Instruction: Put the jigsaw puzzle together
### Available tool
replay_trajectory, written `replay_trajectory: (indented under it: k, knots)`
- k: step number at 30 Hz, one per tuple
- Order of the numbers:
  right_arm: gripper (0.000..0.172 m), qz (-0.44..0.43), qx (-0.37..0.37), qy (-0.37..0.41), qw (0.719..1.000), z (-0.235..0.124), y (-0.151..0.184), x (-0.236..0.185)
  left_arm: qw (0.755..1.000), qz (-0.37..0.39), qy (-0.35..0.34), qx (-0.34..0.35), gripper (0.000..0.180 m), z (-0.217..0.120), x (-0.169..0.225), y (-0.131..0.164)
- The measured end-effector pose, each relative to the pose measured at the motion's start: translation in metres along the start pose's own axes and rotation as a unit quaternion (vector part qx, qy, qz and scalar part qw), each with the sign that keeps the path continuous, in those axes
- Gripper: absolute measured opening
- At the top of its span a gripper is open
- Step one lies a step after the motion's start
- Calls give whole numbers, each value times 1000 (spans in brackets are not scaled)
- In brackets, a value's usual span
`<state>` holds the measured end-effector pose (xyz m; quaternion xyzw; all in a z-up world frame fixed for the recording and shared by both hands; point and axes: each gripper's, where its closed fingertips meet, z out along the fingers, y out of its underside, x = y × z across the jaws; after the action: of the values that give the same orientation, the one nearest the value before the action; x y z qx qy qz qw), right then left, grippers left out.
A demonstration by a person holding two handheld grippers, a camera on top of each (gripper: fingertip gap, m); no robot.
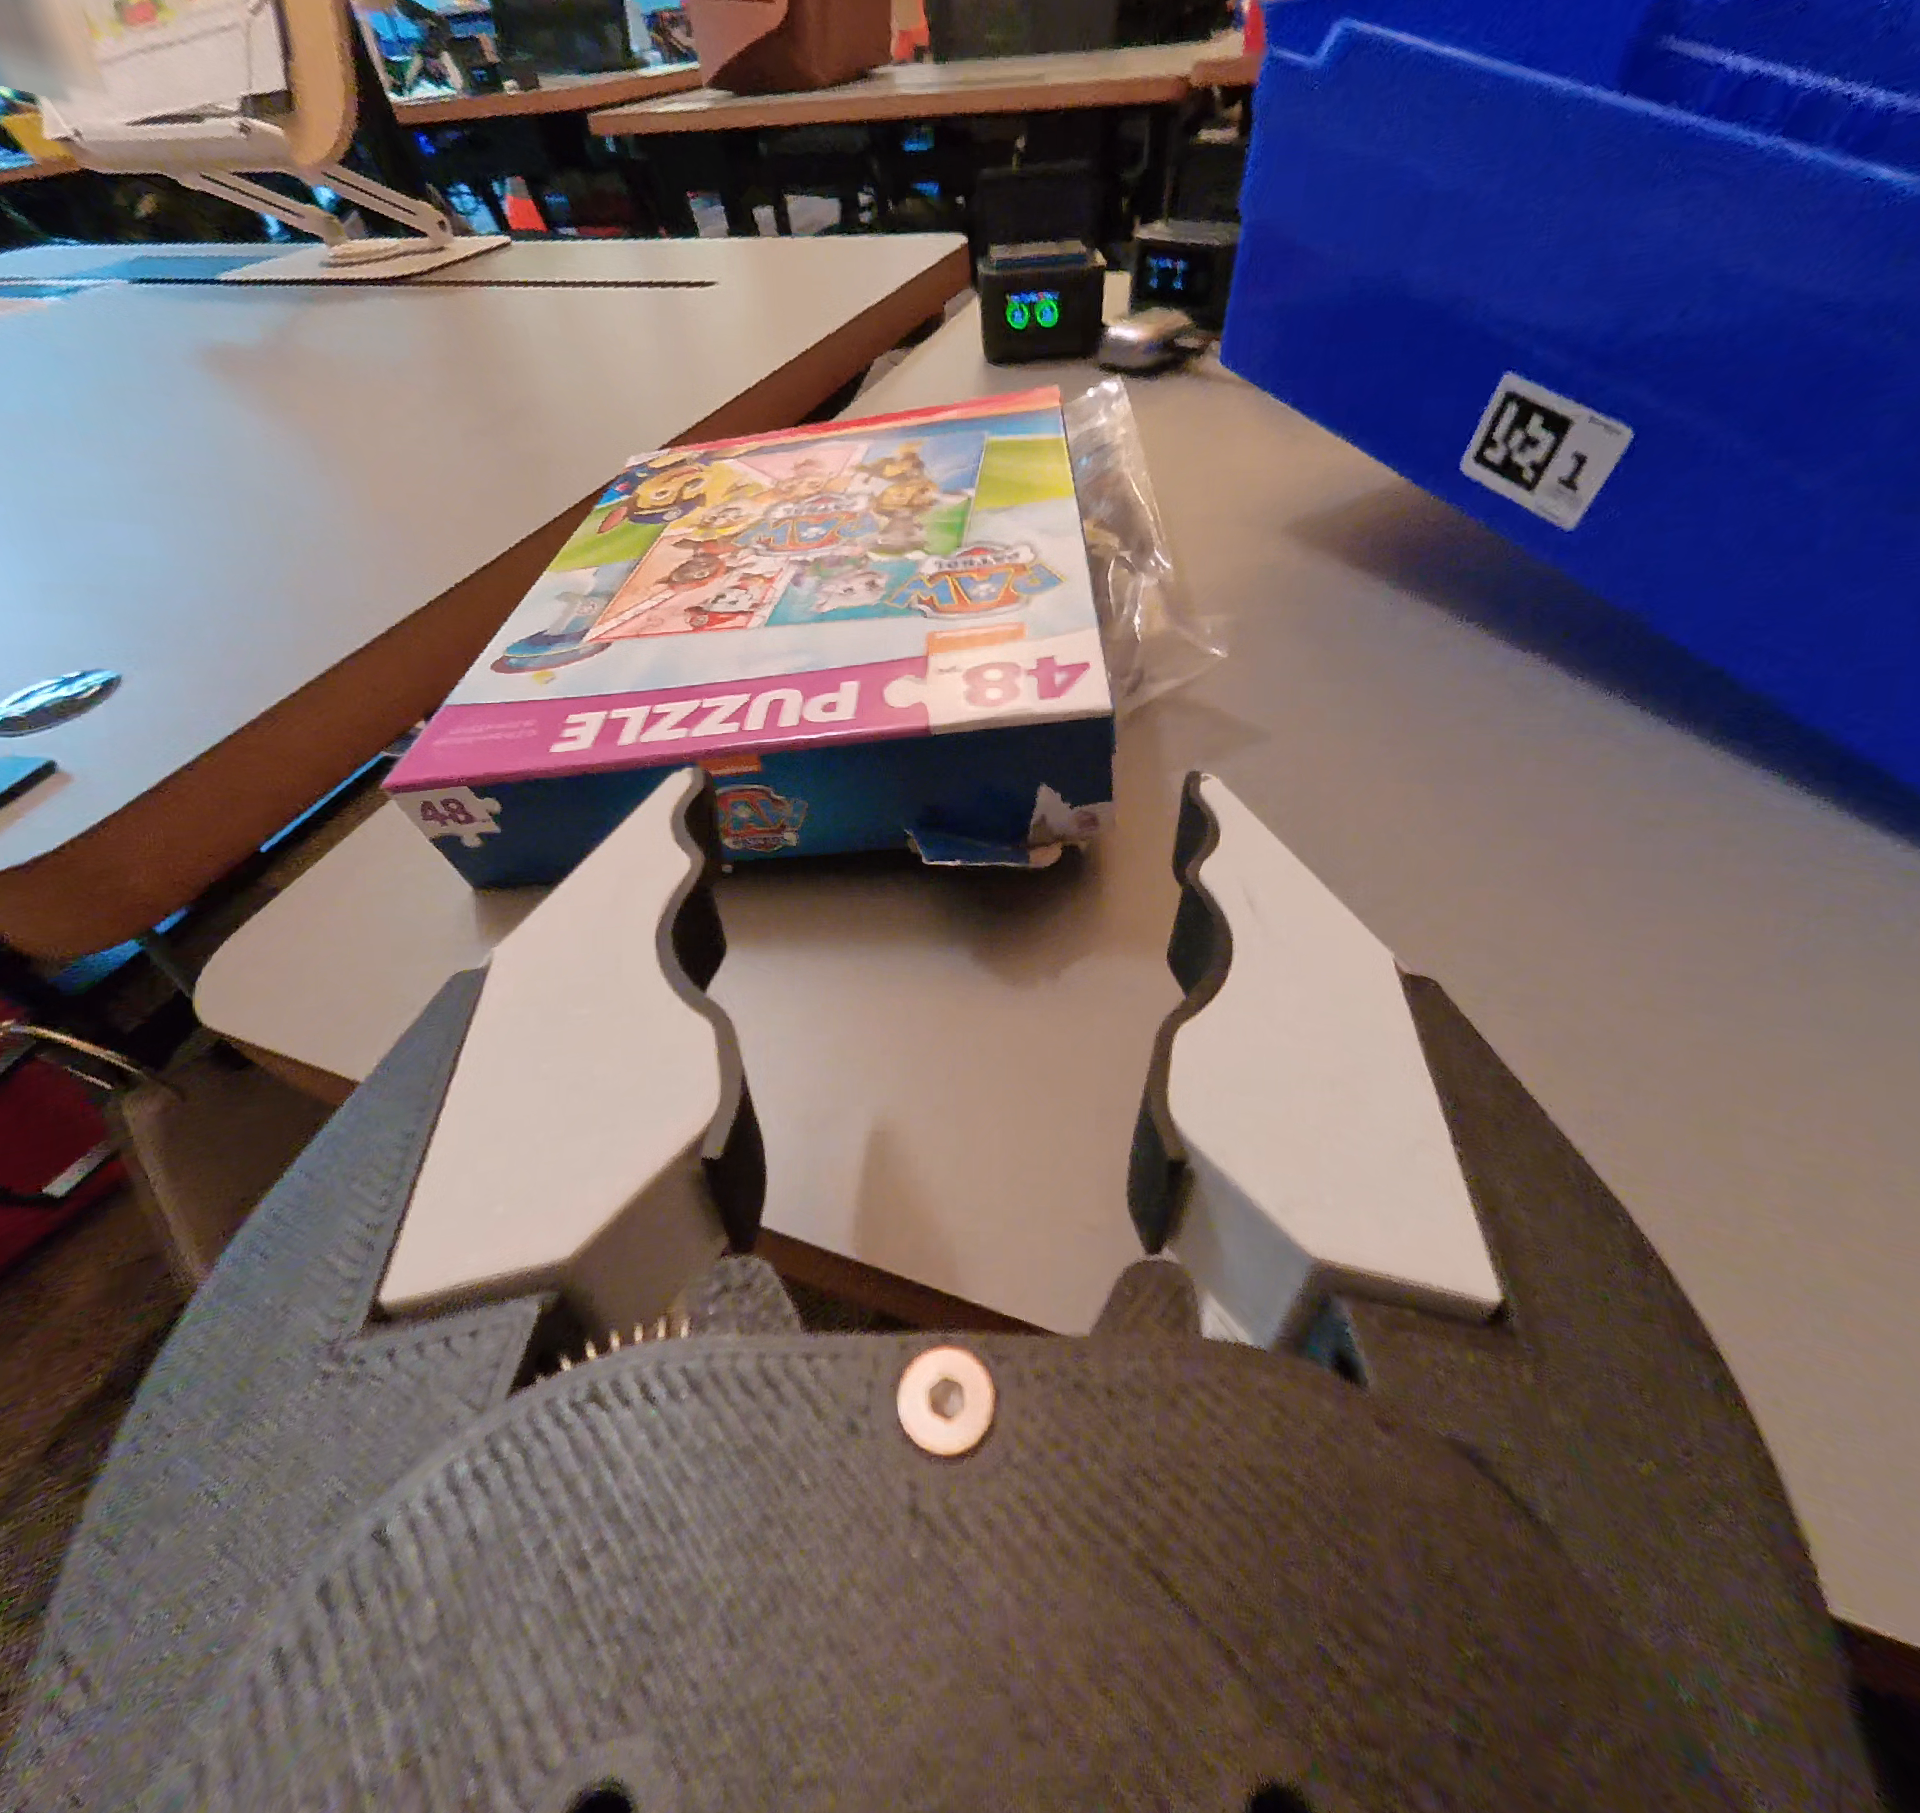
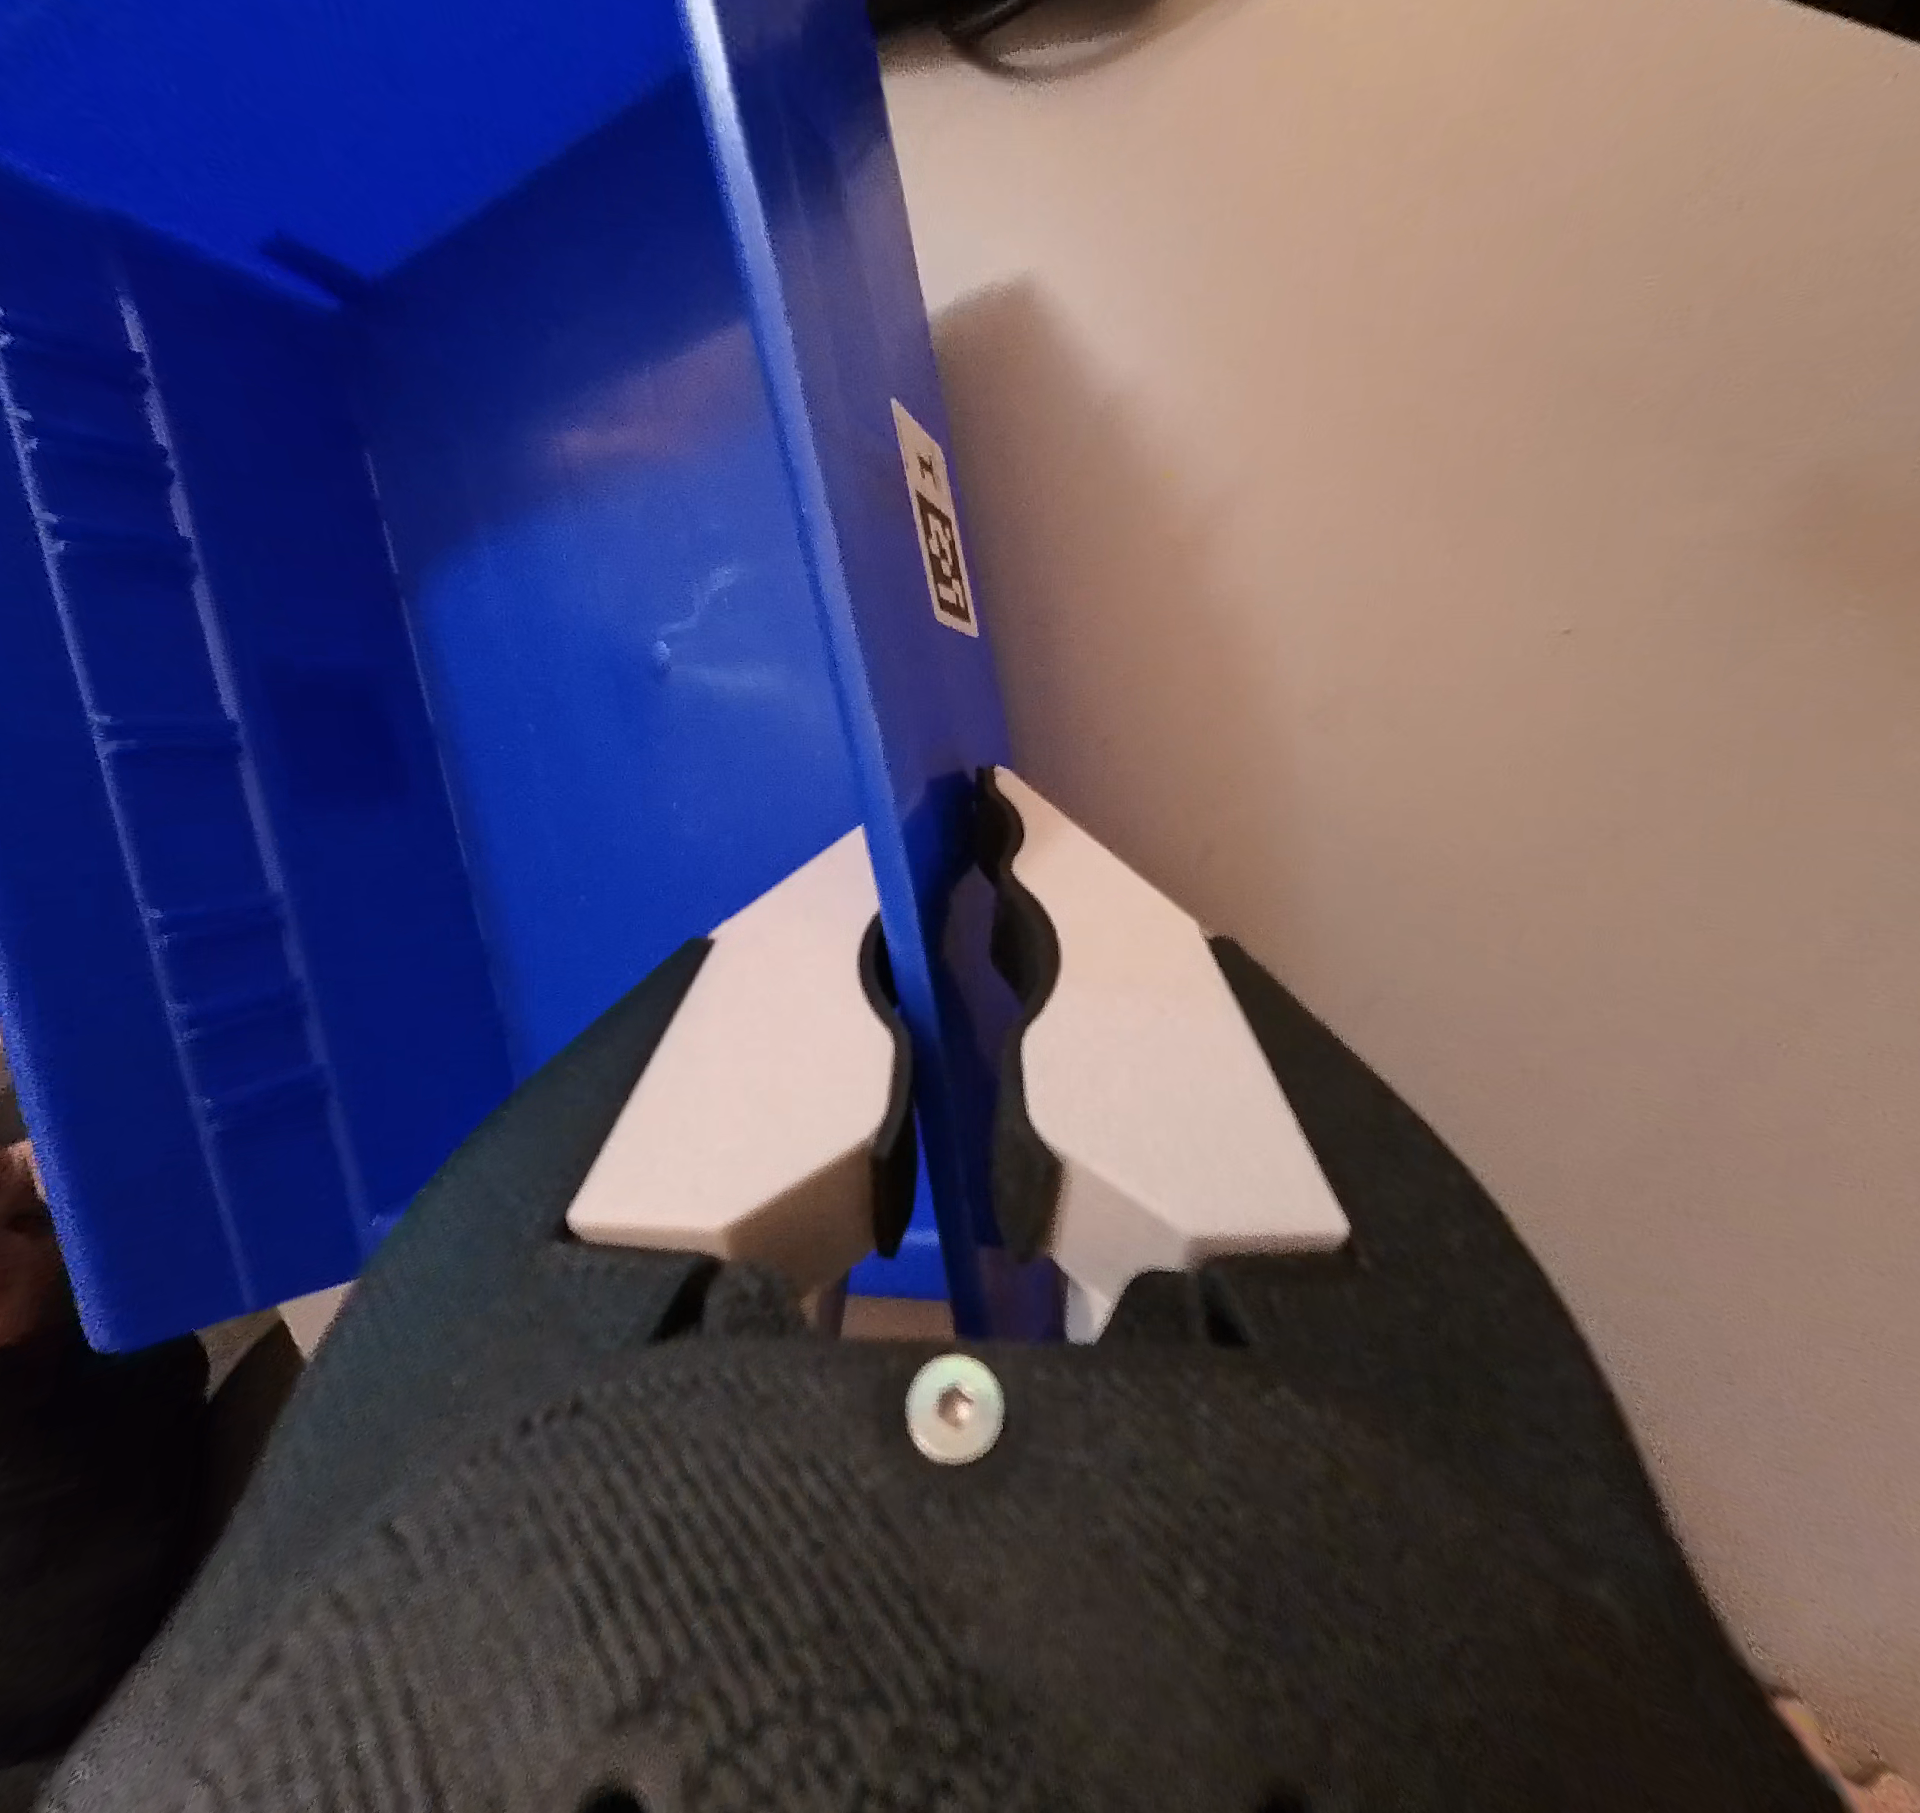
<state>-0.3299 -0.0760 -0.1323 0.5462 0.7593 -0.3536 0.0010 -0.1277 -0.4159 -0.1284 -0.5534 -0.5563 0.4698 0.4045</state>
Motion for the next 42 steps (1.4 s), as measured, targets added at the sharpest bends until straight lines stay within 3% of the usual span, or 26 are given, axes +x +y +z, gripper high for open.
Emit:
replay_trajectory:
  k: [4, 10, 13, 18, 21, 24, 27, 31, 34, 36, 39, 42]
  knots:
    - [10, 37, 10, -21, 999, 6, 2, -4, 998, 39, 0, -47, 74, 7, 12, 17]
    - [16, 74, 20, -43, 996, 10, 9, -13, 996, 26, 41, -80, 55, 18, 28, 29]
    - [25, 83, 34, -78, 993, 6, 11, -27, 995, 24, 42, -89, 57, 22, 31, 30]
    - [30, 55, 25, -104, 993, 2, 33, -45, 997, 68, 4, -39, 67, 16, 16, 8]
    - [46, 44, 14, -147, 988, -7, 46, -62, 989, 126, 2, -78, 74, 21, 7, 20]
    - [60, 20, 12, -165, 986, -22, 56, -70, 961, 260, -54, -74, 86, 25, -11, 16]
    - [64, -19, 25, -148, 989, -36, 64, -68, 913, 401, -52, -50, 93, 29, -2, 5]
    - [65, -36, 53, -132, 989, -53, 71, -61, 873, 480, 14, -84, 76, 44, 25, 19]
    - [64, -24, 70, -146, 986, -66, 74, -60, 840, 529, -27, -112, 70, 59, 13, 17]
    - [64, -20, 77, -152, 985, -74, 77, -57, 831, 543, -27, -121, 50, 65, 12, 18]
    - [63, -24, 90, -145, 985, -85, 81, -50, 838, 538, -47, -81, 45, 65, 10, -5]
    - [62, -31, 104, -136, 985, -96, 83, -42, 875, 479, -61, -25, 43, 50, 2, -55]
